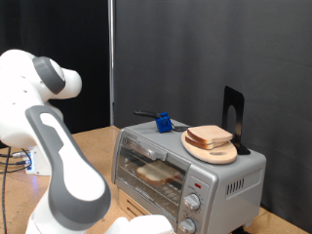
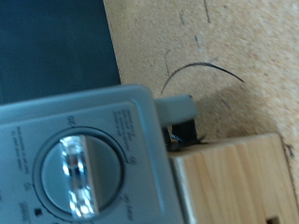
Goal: Make a piece of toast with the oven
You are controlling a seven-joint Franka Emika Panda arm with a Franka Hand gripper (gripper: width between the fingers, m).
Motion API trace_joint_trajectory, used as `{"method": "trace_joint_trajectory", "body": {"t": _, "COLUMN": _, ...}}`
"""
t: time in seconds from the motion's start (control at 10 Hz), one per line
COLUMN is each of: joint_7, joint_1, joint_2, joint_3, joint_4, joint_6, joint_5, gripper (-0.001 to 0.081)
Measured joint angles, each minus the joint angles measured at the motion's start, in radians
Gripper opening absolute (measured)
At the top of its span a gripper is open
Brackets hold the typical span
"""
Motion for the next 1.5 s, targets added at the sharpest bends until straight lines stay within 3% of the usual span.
{"method": "trace_joint_trajectory", "body": {"t": 0.5, "joint_7": -0.007, "joint_1": -0.094, "joint_2": -0.071, "joint_3": 0.100, "joint_4": -0.156, "joint_6": 0.110, "joint_5": -0.031, "gripper": 0.0682}}
{"method": "trace_joint_trajectory", "body": {"t": 1.1, "joint_7": -0.007, "joint_1": -0.206, "joint_2": -0.075, "joint_3": 0.230, "joint_4": -0.278, "joint_6": 0.179, "joint_5": -0.140, "gripper": 0.0682}}
{"method": "trace_joint_trajectory", "body": {"t": 1.4, "joint_7": 0.000, "joint_1": -0.223, "joint_2": -0.064, "joint_3": 0.262, "joint_4": -0.300, "joint_6": 0.184, "joint_5": -0.237, "gripper": 0.0682}}
{"method": "trace_joint_trajectory", "body": {"t": 1.5, "joint_7": 0.079, "joint_1": -0.223, "joint_2": -0.064, "joint_3": 0.262, "joint_4": -0.298, "joint_6": 0.184, "joint_5": -0.236, "gripper": 0.0682}}
